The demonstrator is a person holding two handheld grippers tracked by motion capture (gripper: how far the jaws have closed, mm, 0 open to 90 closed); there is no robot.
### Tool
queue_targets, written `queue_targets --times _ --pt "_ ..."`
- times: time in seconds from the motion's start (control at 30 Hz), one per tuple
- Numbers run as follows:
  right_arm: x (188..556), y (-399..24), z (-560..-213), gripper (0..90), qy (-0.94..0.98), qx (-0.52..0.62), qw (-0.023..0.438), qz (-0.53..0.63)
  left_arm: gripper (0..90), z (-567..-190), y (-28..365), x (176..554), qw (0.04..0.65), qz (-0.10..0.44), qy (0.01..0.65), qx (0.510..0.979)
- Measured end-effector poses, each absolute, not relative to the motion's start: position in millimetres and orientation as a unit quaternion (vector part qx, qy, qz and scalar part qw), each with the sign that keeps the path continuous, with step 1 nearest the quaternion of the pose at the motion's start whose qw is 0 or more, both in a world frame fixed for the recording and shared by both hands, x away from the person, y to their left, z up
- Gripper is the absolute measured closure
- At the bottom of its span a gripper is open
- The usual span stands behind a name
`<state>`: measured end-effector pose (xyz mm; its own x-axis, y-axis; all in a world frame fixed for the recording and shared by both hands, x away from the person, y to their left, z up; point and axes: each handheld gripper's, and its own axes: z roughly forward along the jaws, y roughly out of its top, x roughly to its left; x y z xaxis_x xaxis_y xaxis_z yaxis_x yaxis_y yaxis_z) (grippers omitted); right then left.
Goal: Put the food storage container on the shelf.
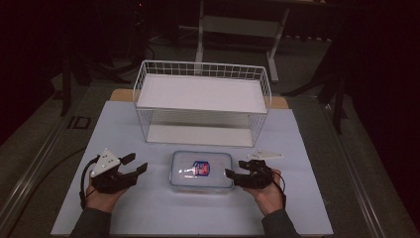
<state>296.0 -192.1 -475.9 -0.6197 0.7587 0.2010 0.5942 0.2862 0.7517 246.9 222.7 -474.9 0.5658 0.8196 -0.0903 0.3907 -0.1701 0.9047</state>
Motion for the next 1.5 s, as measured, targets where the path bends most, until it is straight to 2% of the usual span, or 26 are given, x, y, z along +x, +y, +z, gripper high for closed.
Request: queue_targets --times 0.17,0.3,0.4,0.57,0.93,1.1,1.27,1.33,1.5 --pt "298.9 -185.8 -482.2 28.8 0.801 0.423 0.089 0.413 37.3 -477.9 198.9 251.0 0.511 0.174 0.408 0.736" --pt "299.4 -183.9 -483.3 24.8 0.803 0.42 0.076 0.417 33.1 -482.8 179.5 259.1 0.493 0.138 0.409 0.756" --pt "301.6 -182.3 -486.4 16.5 0.796 0.423 0.036 0.431 29.7 -486.2 173.7 267.9 0.49 0.117 0.427 0.751" --pt "304.4 -180.9 -490.3 11.1 0.793 0.433 0.021 0.428 25.8 -497.0 165.6 281.7 0.485 0.077 0.447 0.747" --pt "314.4 -181.3 -502.4 10.0 0.779 0.45 -0.027 0.435 20.2 -511.2 148.7 294.3 0.491 0.04 0.458 0.74" --pt "316.7 -183.1 -507.0 9.8 0.772 0.454 -0.058 0.441 17.7 -518.7 153.4 299.4 0.501 -0.017 0.471 0.726" --pt "317.1 -184.2 -507.8 10.3 0.771 0.456 -0.071 0.438 16.5 -524.2 154.9 303.6 0.502 -0.069 0.48 0.716" --pt "316.7 -185.3 -507.4 12.1 0.77 0.457 -0.071 0.439 17.1 -524.1 155.8 303.4 0.502 -0.075 0.484 0.713" --pt "316.2 -187.7 -507.6 15.8 0.761 0.467 -0.075 0.445 25.2 -524.9 162.6 302.4 0.51 -0.092 0.496 0.697"
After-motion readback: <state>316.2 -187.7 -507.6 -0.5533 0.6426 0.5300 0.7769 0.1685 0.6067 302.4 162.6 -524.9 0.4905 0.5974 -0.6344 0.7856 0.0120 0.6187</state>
